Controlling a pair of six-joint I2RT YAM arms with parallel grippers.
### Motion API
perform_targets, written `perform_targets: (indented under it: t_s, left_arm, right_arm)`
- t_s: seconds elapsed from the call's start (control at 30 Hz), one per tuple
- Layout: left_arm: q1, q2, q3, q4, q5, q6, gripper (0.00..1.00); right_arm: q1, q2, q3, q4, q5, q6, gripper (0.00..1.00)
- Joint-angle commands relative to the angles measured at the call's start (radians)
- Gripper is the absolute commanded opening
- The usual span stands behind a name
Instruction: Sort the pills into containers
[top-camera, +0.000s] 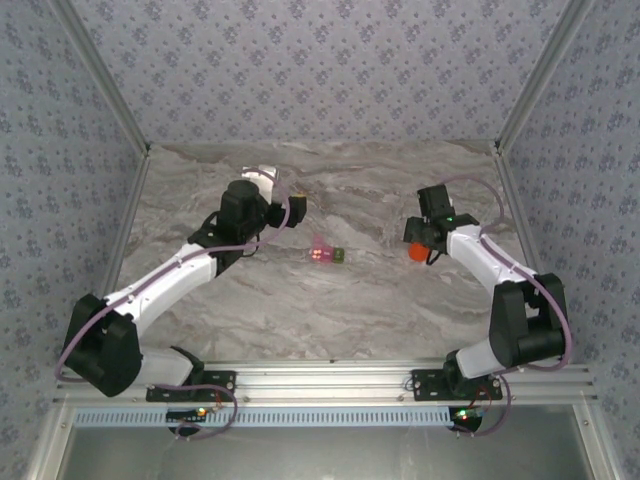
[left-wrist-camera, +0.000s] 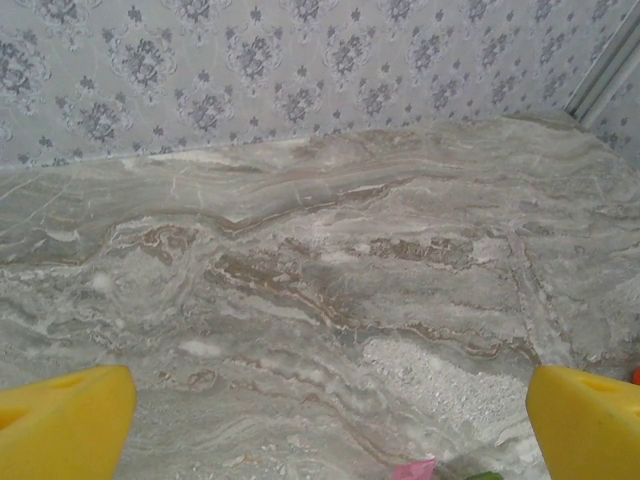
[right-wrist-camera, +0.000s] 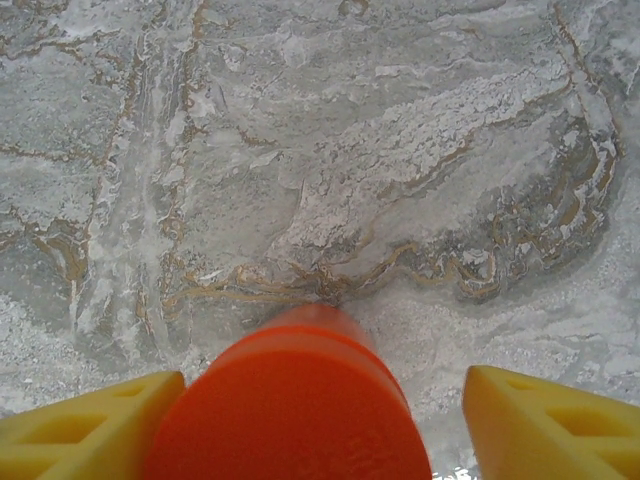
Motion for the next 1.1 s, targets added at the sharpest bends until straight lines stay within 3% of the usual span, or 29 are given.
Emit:
perform_targets:
  t_s: [0.0, 0.33, 0.57, 0.8, 1.07]
  left_arm:
    - [0.008, 0.017, 0.053, -0.034, -0.030, -0.016, 1.00]
    - [0.084, 0.031, 0.098, -0.100, -0.047, -0.068, 1.00]
    - [0.188, 0.063, 0.174, -0.179, 0.065, -0.094, 1.00]
    - [0.205, 0.172, 0.308, -0.278, 0.136, -0.055, 1.00]
    - [0.203, 0.356, 0.461, -0.439, 0.188, -0.046, 1.00]
  right_arm:
    - [-0.014, -0.041, 0.039, -0.040, -0.046, -0.016, 0.80]
    - [-0.047, -0.158, 0.277, -0.180, -0.134, -0.048, 0.81]
    - [0.093, -0.139, 0.430, -0.244, -0.286, -0.010, 0.79]
    - [0.252, -0.033, 0.409, -0.163, -0.310, 0.066, 0.79]
    - [0.268, 0.114, 0.319, -0.056, -0.380, 0.110, 0.78]
